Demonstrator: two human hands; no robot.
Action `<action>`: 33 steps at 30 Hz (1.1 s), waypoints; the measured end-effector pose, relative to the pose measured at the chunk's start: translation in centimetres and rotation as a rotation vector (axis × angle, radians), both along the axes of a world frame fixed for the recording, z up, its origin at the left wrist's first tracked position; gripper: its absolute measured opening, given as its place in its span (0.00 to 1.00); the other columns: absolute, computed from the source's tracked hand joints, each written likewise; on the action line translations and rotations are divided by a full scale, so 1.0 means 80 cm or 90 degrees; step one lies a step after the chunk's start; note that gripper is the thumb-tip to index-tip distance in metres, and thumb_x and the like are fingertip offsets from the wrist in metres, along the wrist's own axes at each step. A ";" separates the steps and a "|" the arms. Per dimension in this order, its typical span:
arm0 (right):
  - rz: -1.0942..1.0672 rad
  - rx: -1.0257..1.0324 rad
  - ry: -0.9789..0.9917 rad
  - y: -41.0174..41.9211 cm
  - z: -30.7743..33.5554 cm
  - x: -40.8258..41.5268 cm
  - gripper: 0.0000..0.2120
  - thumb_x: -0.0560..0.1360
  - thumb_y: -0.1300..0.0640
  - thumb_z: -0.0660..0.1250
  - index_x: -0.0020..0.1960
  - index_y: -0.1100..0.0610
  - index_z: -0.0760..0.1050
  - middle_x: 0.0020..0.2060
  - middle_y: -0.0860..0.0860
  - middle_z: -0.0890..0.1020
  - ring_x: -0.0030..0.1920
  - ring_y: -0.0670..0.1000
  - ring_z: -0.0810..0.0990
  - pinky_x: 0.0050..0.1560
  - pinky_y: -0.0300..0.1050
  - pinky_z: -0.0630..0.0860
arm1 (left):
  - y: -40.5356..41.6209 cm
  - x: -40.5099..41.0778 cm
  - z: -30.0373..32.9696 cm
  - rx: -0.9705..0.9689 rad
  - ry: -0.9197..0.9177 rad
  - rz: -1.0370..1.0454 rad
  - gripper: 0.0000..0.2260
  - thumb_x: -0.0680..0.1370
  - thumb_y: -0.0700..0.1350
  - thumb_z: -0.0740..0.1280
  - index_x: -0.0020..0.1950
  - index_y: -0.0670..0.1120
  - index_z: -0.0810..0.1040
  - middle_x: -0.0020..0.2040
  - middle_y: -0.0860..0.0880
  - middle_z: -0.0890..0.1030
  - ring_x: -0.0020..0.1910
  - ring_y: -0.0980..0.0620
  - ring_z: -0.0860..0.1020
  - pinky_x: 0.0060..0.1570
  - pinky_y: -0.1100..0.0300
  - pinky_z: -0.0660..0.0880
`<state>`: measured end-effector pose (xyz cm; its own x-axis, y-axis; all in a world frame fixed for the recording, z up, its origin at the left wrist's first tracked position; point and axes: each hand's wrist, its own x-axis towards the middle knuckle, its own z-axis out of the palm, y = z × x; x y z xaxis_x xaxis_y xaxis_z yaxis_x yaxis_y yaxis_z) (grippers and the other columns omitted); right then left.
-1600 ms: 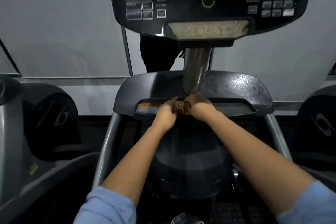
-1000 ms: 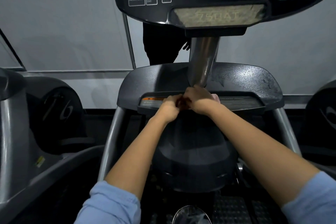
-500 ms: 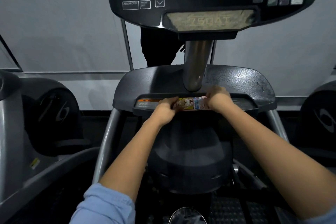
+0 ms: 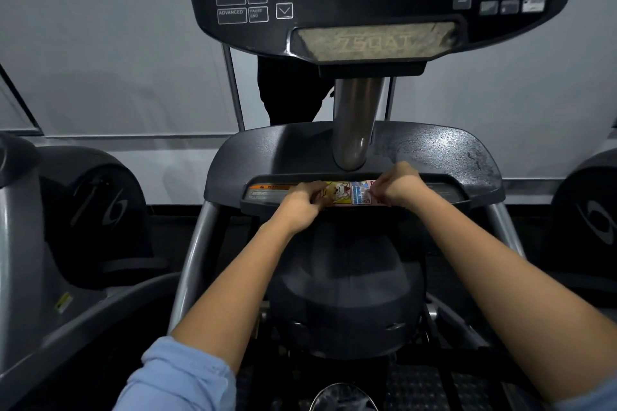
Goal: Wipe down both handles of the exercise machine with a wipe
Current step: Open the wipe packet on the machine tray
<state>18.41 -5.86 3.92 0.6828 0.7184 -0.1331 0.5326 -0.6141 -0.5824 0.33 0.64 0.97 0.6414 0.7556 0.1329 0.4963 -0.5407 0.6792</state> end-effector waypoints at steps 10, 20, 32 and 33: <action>-0.015 0.074 0.053 0.006 -0.014 0.008 0.16 0.68 0.59 0.74 0.54 0.64 0.80 0.50 0.57 0.83 0.50 0.56 0.82 0.55 0.48 0.80 | -0.011 0.014 0.012 0.135 0.069 -0.004 0.14 0.79 0.40 0.62 0.64 0.42 0.75 0.68 0.44 0.72 0.72 0.41 0.62 0.71 0.57 0.56; 0.001 0.138 0.191 -0.011 -0.019 0.034 0.13 0.70 0.69 0.67 0.55 0.68 0.78 0.52 0.62 0.82 0.56 0.62 0.80 0.59 0.56 0.77 | -0.054 0.081 0.028 0.284 0.172 0.039 0.17 0.77 0.56 0.63 0.55 0.46 0.80 0.57 0.46 0.76 0.59 0.46 0.72 0.49 0.55 0.69; 0.017 0.149 0.181 -0.020 -0.016 0.025 0.14 0.71 0.70 0.67 0.57 0.68 0.77 0.55 0.63 0.80 0.49 0.55 0.76 0.61 0.52 0.75 | -0.060 0.099 0.043 0.287 0.256 0.092 0.16 0.75 0.52 0.67 0.55 0.41 0.77 0.54 0.42 0.80 0.54 0.42 0.79 0.47 0.55 0.74; 0.016 0.148 0.177 -0.019 -0.016 0.024 0.14 0.71 0.70 0.67 0.56 0.68 0.77 0.56 0.63 0.80 0.49 0.57 0.77 0.62 0.53 0.75 | -0.060 0.099 0.043 0.289 0.260 0.088 0.15 0.75 0.51 0.67 0.55 0.41 0.77 0.54 0.42 0.80 0.54 0.42 0.79 0.48 0.55 0.74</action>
<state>20.33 -7.37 2.63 0.6249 0.7677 -0.1420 0.3475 -0.4363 -0.8300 8.24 -4.17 4.40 0.6084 0.7610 0.2253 0.7536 -0.6429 0.1370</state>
